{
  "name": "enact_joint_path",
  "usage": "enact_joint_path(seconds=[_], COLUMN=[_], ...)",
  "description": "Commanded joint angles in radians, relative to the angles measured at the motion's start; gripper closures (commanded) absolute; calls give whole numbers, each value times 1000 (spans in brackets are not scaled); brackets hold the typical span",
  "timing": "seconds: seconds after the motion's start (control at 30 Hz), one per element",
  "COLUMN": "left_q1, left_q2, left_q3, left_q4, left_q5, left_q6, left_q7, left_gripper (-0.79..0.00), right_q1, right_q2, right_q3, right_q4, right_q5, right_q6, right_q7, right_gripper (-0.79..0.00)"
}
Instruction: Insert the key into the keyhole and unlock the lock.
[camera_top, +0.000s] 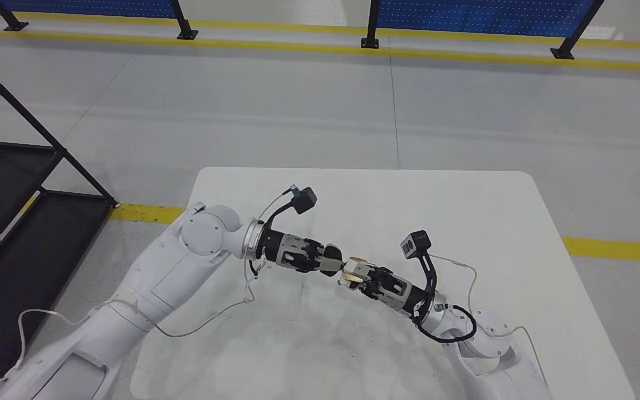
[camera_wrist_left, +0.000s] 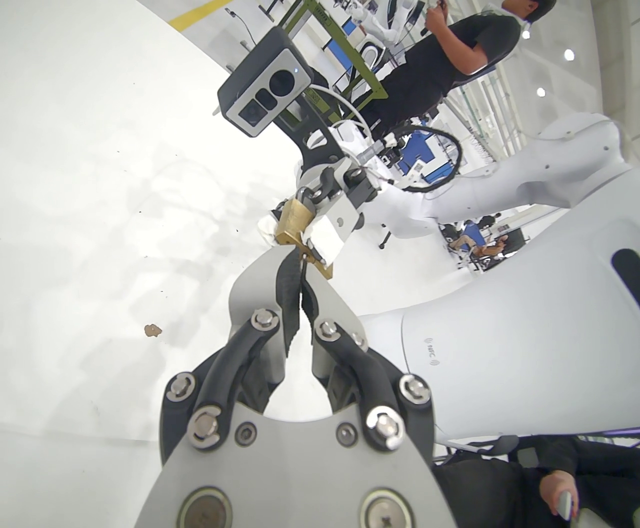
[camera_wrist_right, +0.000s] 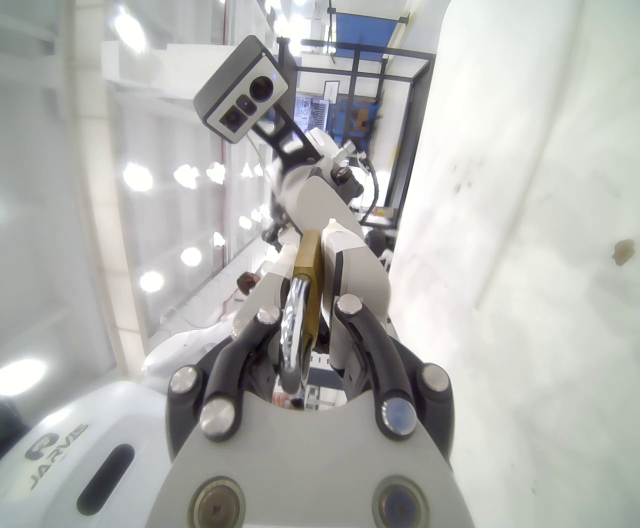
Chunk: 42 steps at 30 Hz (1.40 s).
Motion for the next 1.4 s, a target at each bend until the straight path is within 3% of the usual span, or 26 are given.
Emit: enact_joint_path(seconds=[0.0,0.6,1.37], left_q1=[1,3,8], left_q2=[4,31,39], left_q3=[2,12,9], left_q4=[-5,-26,-43], left_q5=[5,51,110], left_q6=[-8,-61,-99], left_q7=[8,62,101], left_gripper=[0,0,0], right_q1=[0,0,0], right_q2=[0,0,0], right_q3=[0,0,0], right_q4=[0,0,0], right_q5=[0,0,0], right_q6=[0,0,0], right_q7=[0,0,0], right_gripper=[0,0,0])
